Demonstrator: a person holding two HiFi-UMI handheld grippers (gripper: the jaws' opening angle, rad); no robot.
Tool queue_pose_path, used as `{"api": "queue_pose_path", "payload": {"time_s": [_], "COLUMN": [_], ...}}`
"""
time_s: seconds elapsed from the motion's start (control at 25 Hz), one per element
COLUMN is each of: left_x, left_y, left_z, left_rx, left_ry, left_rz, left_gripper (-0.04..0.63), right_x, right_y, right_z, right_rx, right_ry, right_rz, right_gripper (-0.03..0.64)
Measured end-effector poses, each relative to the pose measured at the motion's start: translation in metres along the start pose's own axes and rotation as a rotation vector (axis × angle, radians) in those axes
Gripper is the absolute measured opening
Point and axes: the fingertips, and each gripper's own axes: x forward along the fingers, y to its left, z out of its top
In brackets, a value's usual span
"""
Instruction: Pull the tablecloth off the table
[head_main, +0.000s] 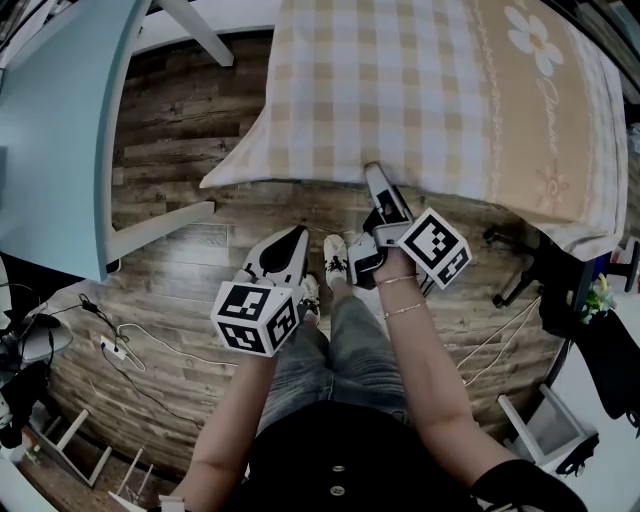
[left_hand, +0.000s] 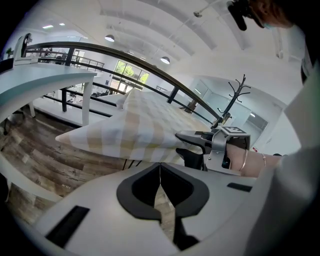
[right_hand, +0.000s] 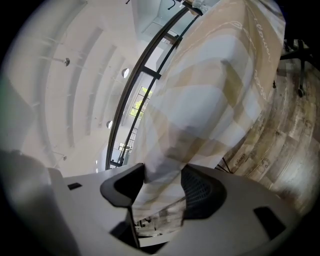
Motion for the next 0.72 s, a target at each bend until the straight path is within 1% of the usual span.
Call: {"api": "queue_pose_path", "payload": {"time_s": [0.24, 0.36, 0.44, 0.48, 0.56, 0.6, 0.72], "left_x": [-0.002, -0.007, -0.011, -0.014, -0.018, -0.021, -0.028], "left_y": [0.002, 0.001, -0.001, -0.002, -0.003, -0.003, -0.001], "left_z": [0.004, 0.002, 0.000, -0.001, -0.003, -0.004, -0.006], "left_rx": [0.010, 0.003, 0.018, 0.024, 0.034, 0.041, 0.056], "left_ry": [-0.011, -0.012, -0.012, -0.013, -0.018, -0.020, -0.023], "left_rz": [-0.001, 0.000, -0.001, -0.002, -0.007, -0.009, -0.010], "left_gripper": [0.015, 0.015, 0.015, 0.015, 0.015, 0.015, 0.015], "right_x": [-0.004, -0.010, -0.015, -0.018, -0.026, -0.029, -0.035], "right_y": [-0.001, 0.000, 0.000, 0.001, 0.005, 0.005, 0.006], "right_z": [-0.004, -0.006, -0.007, -0.008, -0.008, -0.008, -0.008], "right_rx": [0.075, 0.083, 0.090, 0.087, 0.043, 0.015, -0.018], "right_ry": [-0.012, -0.019, -0.024, -0.029, -0.038, -0.039, -0.036], "right_rz": [0.006, 0.009, 0.016, 0.022, 0.032, 0.032, 0.034], "right_gripper": [0.208, 0.184, 0.170, 0.156, 0.060, 0.037, 0.031]}}
